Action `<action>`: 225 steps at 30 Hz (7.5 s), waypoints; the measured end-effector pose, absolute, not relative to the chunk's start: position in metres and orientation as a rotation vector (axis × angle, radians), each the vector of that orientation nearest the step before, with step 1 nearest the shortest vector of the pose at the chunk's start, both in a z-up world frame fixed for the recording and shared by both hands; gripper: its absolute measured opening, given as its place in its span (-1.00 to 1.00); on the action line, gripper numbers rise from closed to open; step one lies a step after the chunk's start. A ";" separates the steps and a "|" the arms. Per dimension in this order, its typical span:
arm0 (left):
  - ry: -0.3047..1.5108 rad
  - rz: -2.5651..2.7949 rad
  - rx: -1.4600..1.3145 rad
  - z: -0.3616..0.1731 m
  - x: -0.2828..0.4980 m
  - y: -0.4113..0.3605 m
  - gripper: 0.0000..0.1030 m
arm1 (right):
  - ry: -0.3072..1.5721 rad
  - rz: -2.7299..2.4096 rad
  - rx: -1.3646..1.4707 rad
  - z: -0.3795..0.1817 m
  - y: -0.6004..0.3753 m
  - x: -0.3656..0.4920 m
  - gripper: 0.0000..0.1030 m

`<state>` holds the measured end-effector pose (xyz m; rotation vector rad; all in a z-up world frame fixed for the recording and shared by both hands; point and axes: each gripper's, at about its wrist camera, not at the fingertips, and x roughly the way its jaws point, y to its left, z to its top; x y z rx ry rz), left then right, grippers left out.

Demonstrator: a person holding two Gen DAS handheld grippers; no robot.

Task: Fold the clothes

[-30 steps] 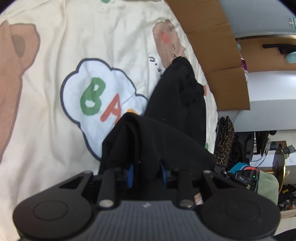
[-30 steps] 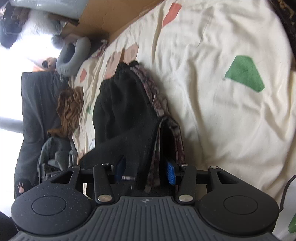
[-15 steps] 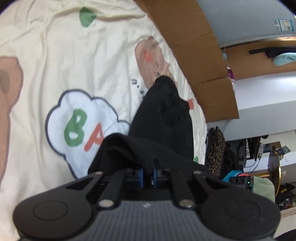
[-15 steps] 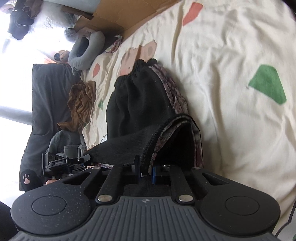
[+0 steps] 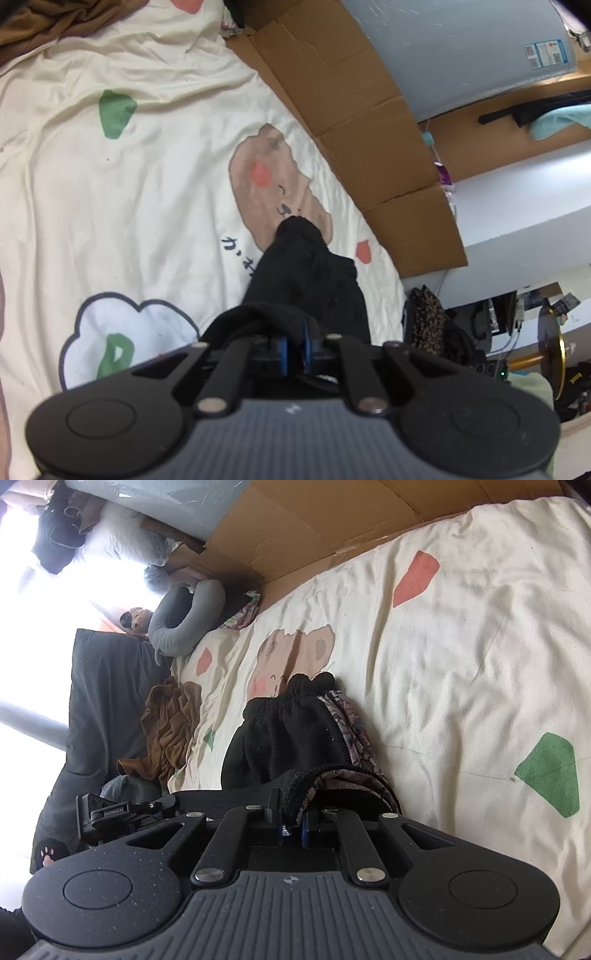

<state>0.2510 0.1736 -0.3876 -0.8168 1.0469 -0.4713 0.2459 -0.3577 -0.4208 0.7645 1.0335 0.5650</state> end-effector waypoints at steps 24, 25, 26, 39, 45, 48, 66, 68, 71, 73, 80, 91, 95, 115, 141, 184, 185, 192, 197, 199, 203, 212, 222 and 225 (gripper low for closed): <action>1.059 -0.332 -0.592 -0.401 0.259 0.176 -0.46 | 1.022 0.417 0.584 -0.427 -0.364 0.261 -0.37; 1.060 -0.328 -0.580 -0.403 0.260 0.176 -0.46 | 1.028 0.411 0.575 -0.429 -0.363 0.262 -0.37; 1.060 -0.327 -0.573 -0.405 0.262 0.175 -0.46 | 1.032 0.408 0.567 -0.432 -0.362 0.263 -0.37; 1.047 -0.370 -0.536 -0.422 0.282 0.162 -0.57 | 1.046 0.427 0.499 -0.448 -0.342 0.289 -0.37; 1.025 -0.394 -0.489 -0.416 0.279 0.160 -0.86 | 1.063 0.426 0.486 -0.451 -0.341 0.294 -0.37; 1.019 -0.396 -0.487 -0.416 0.278 0.160 -0.91 | 1.068 0.416 0.488 -0.453 -0.343 0.295 -0.27; 0.949 -0.356 -0.506 -0.404 0.274 0.168 -0.96 | 0.924 0.401 0.461 -0.426 -0.356 0.290 -0.94; 0.956 -0.348 -0.500 -0.406 0.274 0.168 -0.96 | 0.918 0.399 0.456 -0.426 -0.353 0.293 -0.94; 0.976 -0.334 -0.481 -0.412 0.275 0.165 -0.96 | 0.924 0.391 0.445 -0.431 -0.349 0.298 -0.94; 0.989 -0.328 -0.455 -0.416 0.275 0.161 -0.95 | 0.933 0.385 0.433 -0.437 -0.346 0.301 -0.94; 1.010 -0.322 -0.352 -0.420 0.278 0.149 -0.86 | 0.973 0.383 0.359 -0.453 -0.329 0.306 -0.92; 0.998 -0.323 -0.272 -0.412 0.276 0.148 -0.47 | 0.976 0.392 0.380 -0.442 -0.345 0.302 -0.27; 1.014 -0.327 -0.284 -0.421 0.276 0.148 -0.43 | 1.009 0.400 0.370 -0.454 -0.337 0.303 -0.27; 1.021 -0.310 -0.228 -0.426 0.285 0.132 -0.64 | 1.018 0.387 0.164 -0.462 -0.297 0.311 -0.76; 0.824 -0.313 -0.257 -0.351 0.293 0.128 -0.91 | 0.855 0.271 0.353 -0.393 -0.341 0.295 -0.90; 1.050 -0.226 -0.196 -0.399 0.381 0.098 -0.76 | 0.980 0.115 0.425 -0.449 -0.349 0.352 -0.50; 1.056 -0.223 -0.192 -0.395 0.381 0.097 -0.76 | 0.968 0.131 0.443 -0.444 -0.352 0.350 -0.43; 1.034 -0.246 -0.222 -0.371 0.364 0.076 -0.76 | 0.890 0.201 0.390 -0.412 -0.338 0.344 -0.42; 1.024 -0.294 -0.187 -0.364 0.351 0.047 -0.75 | 0.881 0.289 0.329 -0.404 -0.300 0.340 -0.45; 1.017 -0.317 -0.170 -0.362 0.347 0.036 -0.75 | 0.884 0.325 0.292 -0.403 -0.283 0.339 -0.46; 0.994 -0.363 -0.127 -0.360 0.339 0.016 -0.75 | 0.882 0.396 0.215 -0.400 -0.253 0.335 -0.47; 0.988 -0.379 -0.101 -0.375 0.342 -0.002 -0.72 | 0.902 0.444 0.074 -0.414 -0.213 0.343 -0.48; 1.038 -0.323 -0.111 -0.397 0.355 -0.010 -0.67 | 0.936 0.416 0.060 -0.435 -0.206 0.355 -0.56; 1.056 -0.301 -0.107 -0.395 0.361 -0.013 -0.68 | 0.936 0.410 0.066 -0.437 -0.205 0.358 -0.57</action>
